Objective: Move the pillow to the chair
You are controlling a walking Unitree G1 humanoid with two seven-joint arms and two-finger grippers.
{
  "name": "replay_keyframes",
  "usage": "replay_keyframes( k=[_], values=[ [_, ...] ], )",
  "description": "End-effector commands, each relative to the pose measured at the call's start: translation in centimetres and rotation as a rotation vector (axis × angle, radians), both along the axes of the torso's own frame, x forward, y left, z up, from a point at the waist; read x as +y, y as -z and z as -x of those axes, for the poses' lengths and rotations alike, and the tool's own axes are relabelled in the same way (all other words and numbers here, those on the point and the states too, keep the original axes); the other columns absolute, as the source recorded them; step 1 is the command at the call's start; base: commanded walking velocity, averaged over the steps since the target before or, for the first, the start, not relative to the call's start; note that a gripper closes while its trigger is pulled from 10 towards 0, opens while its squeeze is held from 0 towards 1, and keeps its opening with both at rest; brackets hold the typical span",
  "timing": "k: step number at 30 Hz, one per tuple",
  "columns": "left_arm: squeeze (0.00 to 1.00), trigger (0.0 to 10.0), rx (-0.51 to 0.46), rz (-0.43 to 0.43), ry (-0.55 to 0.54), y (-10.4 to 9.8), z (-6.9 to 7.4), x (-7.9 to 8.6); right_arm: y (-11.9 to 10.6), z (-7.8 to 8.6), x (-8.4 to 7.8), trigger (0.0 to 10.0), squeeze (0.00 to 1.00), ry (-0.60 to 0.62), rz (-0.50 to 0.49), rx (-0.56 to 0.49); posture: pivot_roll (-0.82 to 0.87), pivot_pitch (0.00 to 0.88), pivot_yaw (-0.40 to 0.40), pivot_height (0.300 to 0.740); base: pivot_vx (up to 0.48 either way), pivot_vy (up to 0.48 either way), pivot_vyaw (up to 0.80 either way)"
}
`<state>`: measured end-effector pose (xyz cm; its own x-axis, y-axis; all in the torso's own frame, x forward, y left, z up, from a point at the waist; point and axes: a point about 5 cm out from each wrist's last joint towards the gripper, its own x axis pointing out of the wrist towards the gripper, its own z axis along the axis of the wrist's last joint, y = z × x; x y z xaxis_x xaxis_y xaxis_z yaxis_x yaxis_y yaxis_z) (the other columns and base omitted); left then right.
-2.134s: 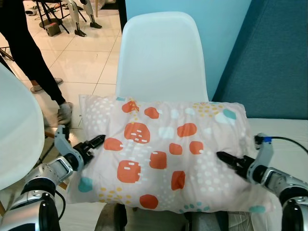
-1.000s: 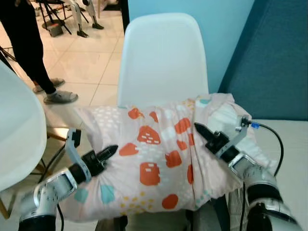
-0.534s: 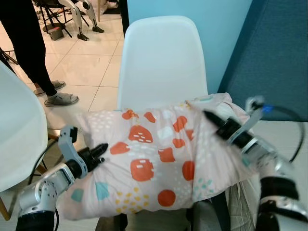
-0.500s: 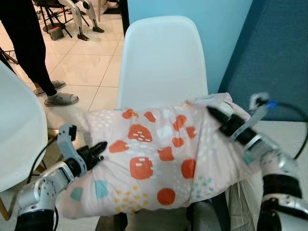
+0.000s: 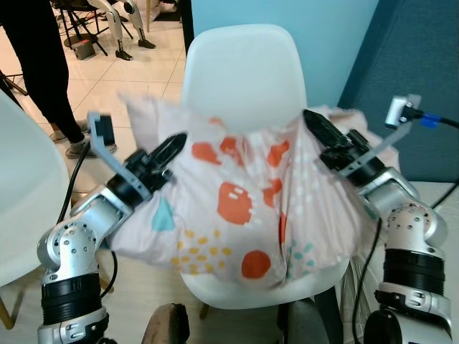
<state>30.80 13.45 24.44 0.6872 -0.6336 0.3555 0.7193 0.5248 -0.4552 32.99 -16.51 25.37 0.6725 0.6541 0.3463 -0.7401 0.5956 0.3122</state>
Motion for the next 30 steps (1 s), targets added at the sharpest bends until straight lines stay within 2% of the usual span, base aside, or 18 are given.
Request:
replay_keyframes(
  k=[1, 5, 6, 9, 10, 11, 12, 13, 14, 15, 16, 18, 20, 22, 24, 26, 27, 30],
  values=[
    [0.0, 0.0, 0.031, -0.151, -0.026, 1.5, -0.1, -2.2, 1.5, 0.4, 2.6, 0.0, 0.0, 0.004, 0.175, -0.027, 0.05, 0.088, 0.002, 0.587, 0.0, 0.0, 0.0],
    [0.0, 0.0, 0.077, -0.262, -0.116, 3.9, -0.3, -3.0, 3.8, 0.5, 4.0, 0.0, 0.0, 0.096, 0.321, -0.032, 0.05, 0.085, 0.004, 0.587, 0.0, 0.0, 0.0],
    [0.0, 0.0, 0.077, -0.262, -0.116, 3.9, -0.3, -3.0, 3.8, 0.5, 4.0, 0.0, 0.0, 0.096, 0.321, -0.032, 0.05, 0.085, 0.004, 0.587, 0.0, 0.0, 0.0],
    [0.0, 0.0, 0.082, -0.344, -0.178, 4.8, -0.3, -2.8, 4.6, 0.5, 4.2, 0.0, 0.0, 0.165, 0.339, -0.031, 0.05, 0.084, 0.004, 0.587, 0.0, 0.0, 0.0],
    [0.0, 0.0, 0.071, -0.429, -0.229, 5.2, -0.4, -2.7, 4.9, 0.5, 4.2, 0.0, 0.0, 0.211, 0.353, -0.033, 0.05, 0.084, 0.004, 0.587, 0.0, 0.0, 0.0],
    [0.0, 0.0, 0.053, -0.6, -0.295, 6.4, -0.5, -2.8, 5.9, 0.3, 4.1, 4.4, 0.0, 0.329, 0.405, -0.035, 0.05, 0.081, 0.002, 0.587, 0.0, 0.0, 0.0],
    [0.0, 0.0, 0.053, -0.6, -0.295, 6.4, -0.5, -2.8, 5.9, 0.3, 4.1, 4.4, 0.0, 0.329, 0.405, -0.035, 0.05, 0.081, 0.002, 0.587, 0.0, 0.0, 0.0],
    [0.0, 0.0, 0.086, -0.603, -0.363, 7.0, -0.7, -2.7, 6.7, 0.2, 3.9, 10.0, 0.0, 0.42, 0.428, -0.005, 0.05, 0.082, 0.0, 0.587, 0.0, 0.0, 0.0],
    [0.0, 0.0, 0.086, -0.603, -0.363, 7.0, -0.7, -2.7, 6.7, 0.2, 3.9, 10.0, 0.0, 0.42, 0.428, -0.005, 0.05, 0.082, 0.0, 0.587, 0.0, 0.0, 0.0],
    [0.0, 0.0, 0.156, -0.534, -0.482, 7.6, -1.1, -2.2, 7.8, 0.2, 4.1, 10.0, 0.0, 0.488, 0.464, 0.034, 0.05, 0.079, -0.001, 0.587, 0.0, 0.0, 0.0],
    [0.0, 0.0, 0.18, -0.515, -0.534, 7.9, -1.2, -1.9, 8.2, 0.2, 4.2, 10.0, 0.0, 0.501, 0.489, 0.041, 0.05, 0.079, -0.001, 0.587, 0.0, 0.0, 0.0],
    [0.0, 10.0, 0.208, -0.532, -0.627, 8.3, -1.4, -1.3, 8.9, 0.4, 4.4, 10.0, 0.0, 0.534, 0.552, 0.009, 0.04, 0.078, 0.0, 0.587, 0.0, 0.0, 0.0],
    [0.0, 10.0, 0.213, -0.566, -0.668, 8.7, -1.5, -1.1, 9.7, 0.7, 4.4, 10.0, 0.0, 0.569, 0.62, -0.034, 0.04, 0.075, -0.002, 0.587, 0.0, 0.0, 0.0],
    [0.0, 10.0, 0.213, -0.56, -0.699, 8.7, -1.5, -1.0, 10.3, 0.9, 4.3, 10.0, 0.0, 0.581, 0.631, -0.016, 0.04, 0.075, -0.004, 0.587, 0.0, 0.0, 0.0],
    [0.0, 10.0, 0.142, -0.581, -0.689, 8.3, -1.4, -1.3, 10.5, 1.2, 4.2, 10.0, 0.0, 0.581, 0.537, 0.016, 0.05, 0.074, -0.006, 0.587, 0.0, 0.0, 0.0],
    [0.0, 10.0, 0.122, -0.593, -0.689, 8.3, -1.3, -1.4, 10.6, 1.3, 4.3, 10.0, 0.0, 0.579, 0.509, 0.019, 0.05, 0.074, -0.007, 0.587, 0.0, 0.0, 0.0],
    [0.0, 10.0, 0.099, -0.594, -0.684, 8.2, -1.2, -1.6, 10.8, 1.5, 4.2, 10.0, 0.0, 0.589, 0.457, 0.038, 0.04, 0.074, -0.006, 0.598, 0.0, 0.0, 0.0],
    [0.0, 10.0, 0.086, -0.575, -0.692, 8.2, -1.1, -1.7, 11.0, 1.7, 4.3, 10.0, 0.0, 0.607, 0.468, 0.029, 0.04, 0.074, -0.005, 0.608, 0.0, 0.0, 0.0]
  ],
)
